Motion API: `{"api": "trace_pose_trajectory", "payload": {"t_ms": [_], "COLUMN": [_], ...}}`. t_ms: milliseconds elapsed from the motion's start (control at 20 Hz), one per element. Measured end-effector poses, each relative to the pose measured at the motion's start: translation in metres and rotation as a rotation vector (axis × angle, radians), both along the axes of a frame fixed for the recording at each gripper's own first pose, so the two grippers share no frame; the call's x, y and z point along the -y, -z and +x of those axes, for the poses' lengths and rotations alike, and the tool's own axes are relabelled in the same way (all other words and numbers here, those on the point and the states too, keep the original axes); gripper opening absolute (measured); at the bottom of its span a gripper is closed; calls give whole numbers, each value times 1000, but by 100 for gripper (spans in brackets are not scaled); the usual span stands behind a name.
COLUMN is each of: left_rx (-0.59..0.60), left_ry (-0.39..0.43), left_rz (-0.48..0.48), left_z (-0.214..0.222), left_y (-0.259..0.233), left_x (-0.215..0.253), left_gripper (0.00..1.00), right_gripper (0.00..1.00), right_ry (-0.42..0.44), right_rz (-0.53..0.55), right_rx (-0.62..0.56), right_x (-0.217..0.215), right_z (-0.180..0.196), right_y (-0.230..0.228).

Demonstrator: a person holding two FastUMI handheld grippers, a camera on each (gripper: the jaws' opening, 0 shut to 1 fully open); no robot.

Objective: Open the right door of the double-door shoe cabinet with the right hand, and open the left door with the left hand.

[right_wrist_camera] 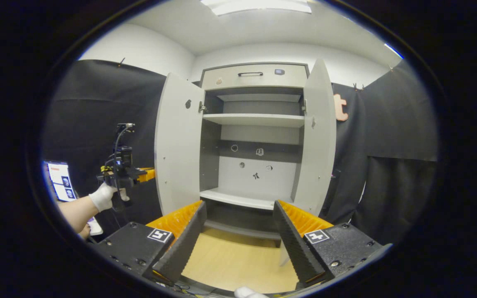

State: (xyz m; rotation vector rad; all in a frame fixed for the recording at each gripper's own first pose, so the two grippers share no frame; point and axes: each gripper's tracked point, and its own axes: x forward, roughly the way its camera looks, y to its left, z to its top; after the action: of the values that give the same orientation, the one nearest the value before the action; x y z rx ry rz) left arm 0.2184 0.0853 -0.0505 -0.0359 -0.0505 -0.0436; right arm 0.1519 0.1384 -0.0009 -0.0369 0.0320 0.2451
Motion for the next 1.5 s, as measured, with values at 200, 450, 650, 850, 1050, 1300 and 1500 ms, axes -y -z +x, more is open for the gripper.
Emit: {"api": "trace_pose_trajectory", "payload": {"t_ms": [200, 450, 650, 850, 1050, 1300, 1500], "left_rx": [-60, -23, -32, -53, -48, -26, -23], "left_ry": [-38, -103, -98, -143, -174, -118, -89], "left_rz": [-2, -26, -48, -32, 0, -21, -21], "left_z": [-42, -90, -114, -134, -157, -179, -189], "left_y": [16, -1, -12, -20, -31, -38, -44], "left_x": [-2, 8, 26, 29, 33, 55, 73], "left_gripper": [37, 96, 96, 96, 96, 96, 96], "right_gripper": [100, 100, 100, 100, 100, 100, 100], "right_ry": [34, 62, 74, 91, 147, 220, 261], "right_rz": [-2, 18, 25, 28, 23, 30, 53], "right_rx": [12, 2, -4, 10, 24, 45, 50], "right_x": [6, 11, 11, 13, 24, 44, 56], "right_z": [1, 8, 9, 11, 10, -4, -15], "right_y": [-5, -3, 0, -4, -10, -17, -16]}}
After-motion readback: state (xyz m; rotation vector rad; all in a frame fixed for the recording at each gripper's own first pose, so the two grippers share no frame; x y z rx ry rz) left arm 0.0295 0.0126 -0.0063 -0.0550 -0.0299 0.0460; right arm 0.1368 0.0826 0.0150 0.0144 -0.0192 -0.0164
